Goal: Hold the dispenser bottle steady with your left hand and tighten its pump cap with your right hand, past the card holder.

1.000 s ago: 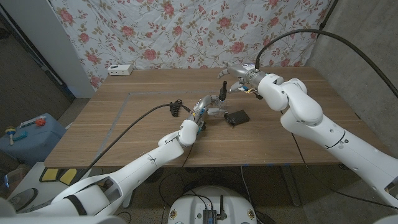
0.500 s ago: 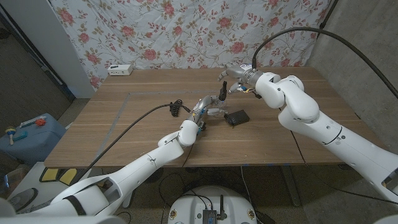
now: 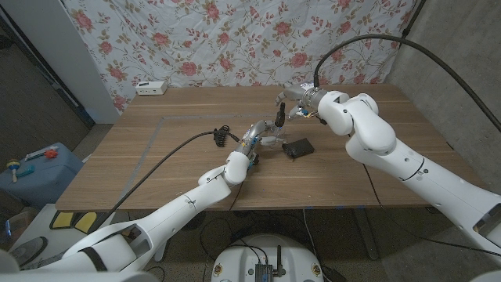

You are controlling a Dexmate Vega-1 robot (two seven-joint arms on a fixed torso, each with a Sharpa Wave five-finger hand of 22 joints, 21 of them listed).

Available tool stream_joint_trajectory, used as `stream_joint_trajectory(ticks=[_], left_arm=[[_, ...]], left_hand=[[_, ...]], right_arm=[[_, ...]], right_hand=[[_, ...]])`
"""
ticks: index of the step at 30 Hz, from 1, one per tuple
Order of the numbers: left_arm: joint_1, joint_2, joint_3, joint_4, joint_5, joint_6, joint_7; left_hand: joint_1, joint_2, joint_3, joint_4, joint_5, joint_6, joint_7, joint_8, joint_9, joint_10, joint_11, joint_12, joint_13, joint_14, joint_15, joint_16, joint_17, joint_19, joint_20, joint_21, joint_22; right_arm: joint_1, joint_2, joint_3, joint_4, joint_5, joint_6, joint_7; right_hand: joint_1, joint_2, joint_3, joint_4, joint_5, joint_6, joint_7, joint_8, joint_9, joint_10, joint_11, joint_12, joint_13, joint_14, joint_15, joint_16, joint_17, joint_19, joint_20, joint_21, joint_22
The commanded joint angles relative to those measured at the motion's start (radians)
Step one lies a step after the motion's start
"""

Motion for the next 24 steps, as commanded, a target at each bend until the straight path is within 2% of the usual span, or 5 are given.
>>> stream_joint_trajectory(ticks=[1, 24], left_arm=[[0.003, 0.003, -0.003, -0.003, 0.001, -0.004, 0.001], [0.003, 0.002, -0.003, -0.009, 0.002, 0.008, -0.001]], left_hand=[[-0.110, 0.134, 0.096, 0.085, 0.002, 0.189, -0.044, 0.004, 0.003, 0.025, -0.014, 0.007, 0.001, 0.010, -0.062, -0.002, 0.002, -0.002, -0.084, 0.002, 0.002], [-0.112, 0.135, 0.101, 0.082, 0.000, 0.192, -0.040, 0.004, 0.003, 0.030, -0.009, 0.010, 0.002, 0.012, -0.060, 0.000, 0.004, -0.002, -0.082, 0.002, 0.002]], right_arm=[[0.010, 0.020, -0.008, 0.019, -0.009, -0.009, 0.034], [0.037, 0.036, -0.025, 0.029, 0.008, -0.050, 0.096]], right_hand=[[-0.010, 0.001, 0.000, 0.008, -0.001, 0.009, -0.004, -0.004, 0.001, -0.009, 0.007, 0.003, 0.003, -0.013, 0.003, 0.003, 0.003, -0.003, 0.002, 0.004, 0.000], [-0.066, -0.010, -0.029, 0.032, -0.008, 0.018, 0.000, -0.013, -0.004, 0.005, 0.034, 0.013, 0.003, -0.005, 0.010, 0.015, 0.005, 0.006, -0.006, 0.009, 0.000]])
